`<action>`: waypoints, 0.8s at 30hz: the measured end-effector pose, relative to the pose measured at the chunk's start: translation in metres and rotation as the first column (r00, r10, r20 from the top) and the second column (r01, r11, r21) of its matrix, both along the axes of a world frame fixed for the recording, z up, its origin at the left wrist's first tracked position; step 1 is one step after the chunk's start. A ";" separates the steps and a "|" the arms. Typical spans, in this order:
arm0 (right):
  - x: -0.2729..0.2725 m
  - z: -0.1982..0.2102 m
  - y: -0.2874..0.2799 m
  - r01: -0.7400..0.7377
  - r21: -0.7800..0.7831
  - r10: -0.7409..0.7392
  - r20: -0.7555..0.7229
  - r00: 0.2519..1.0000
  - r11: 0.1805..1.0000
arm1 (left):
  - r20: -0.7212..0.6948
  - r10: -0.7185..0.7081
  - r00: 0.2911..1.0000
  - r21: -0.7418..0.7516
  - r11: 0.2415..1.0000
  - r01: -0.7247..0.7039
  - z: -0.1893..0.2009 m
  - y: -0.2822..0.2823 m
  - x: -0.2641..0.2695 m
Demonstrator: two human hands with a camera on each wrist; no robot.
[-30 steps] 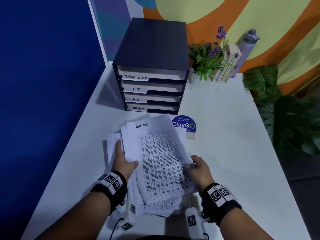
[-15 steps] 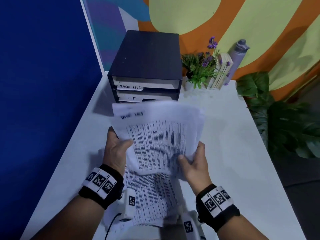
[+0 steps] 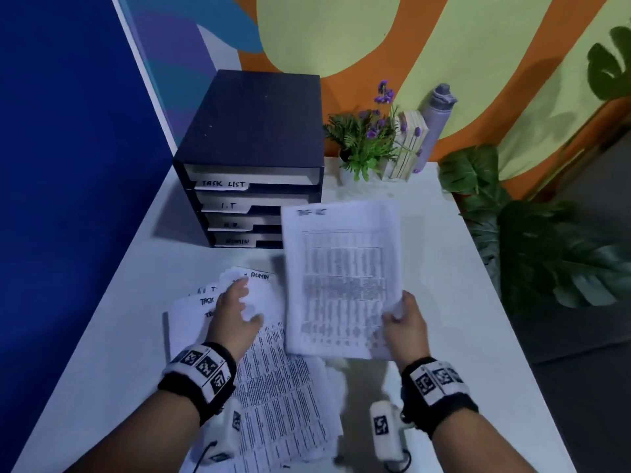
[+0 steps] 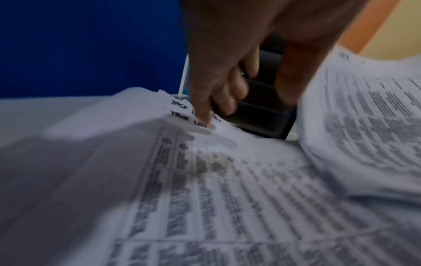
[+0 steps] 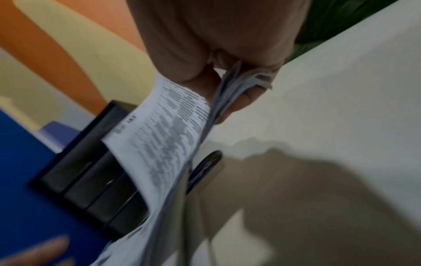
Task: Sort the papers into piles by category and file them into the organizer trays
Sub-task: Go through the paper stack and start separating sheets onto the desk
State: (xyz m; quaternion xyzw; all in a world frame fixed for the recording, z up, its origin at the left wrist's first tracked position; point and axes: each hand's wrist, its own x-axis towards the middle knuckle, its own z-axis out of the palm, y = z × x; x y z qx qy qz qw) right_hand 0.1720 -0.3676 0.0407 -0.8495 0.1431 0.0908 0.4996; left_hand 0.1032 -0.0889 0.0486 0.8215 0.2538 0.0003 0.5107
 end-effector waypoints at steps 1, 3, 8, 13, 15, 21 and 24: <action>0.008 -0.004 -0.015 0.030 -0.028 -0.030 -0.027 0.999 0.999 | -0.154 -0.085 0.984 0.137 0.985 0.106 -0.008 0.002 -0.002; 0.023 -0.019 -0.046 0.046 -0.088 -0.052 -0.069 0.996 0.995 | -0.434 -0.179 0.883 0.275 0.907 0.319 -0.023 0.004 -0.009; 0.048 -0.016 -0.081 0.034 -0.330 -0.055 -0.053 0.997 0.944 | -0.637 -0.194 0.746 0.325 0.810 0.488 -0.033 -0.006 -0.006; 0.036 -0.013 -0.064 -0.224 -0.739 0.213 -0.112 0.971 0.635 | -0.664 -0.188 0.724 0.330 0.795 0.509 -0.037 -0.006 0.003; 0.021 -0.017 -0.049 -0.430 -0.735 0.409 -0.225 0.884 0.524 | -0.658 -0.180 0.731 0.331 0.802 0.497 -0.040 -0.007 0.001; 0.011 -0.032 -0.042 -0.613 -0.620 0.525 -0.352 0.775 0.489 | -0.669 -0.174 0.722 0.336 0.796 0.504 -0.041 -0.009 0.002; 0.040 -0.036 -0.058 -0.598 -0.617 0.519 -0.333 0.787 0.511 | -0.673 -0.174 0.719 0.335 0.795 0.506 -0.040 -0.009 0.001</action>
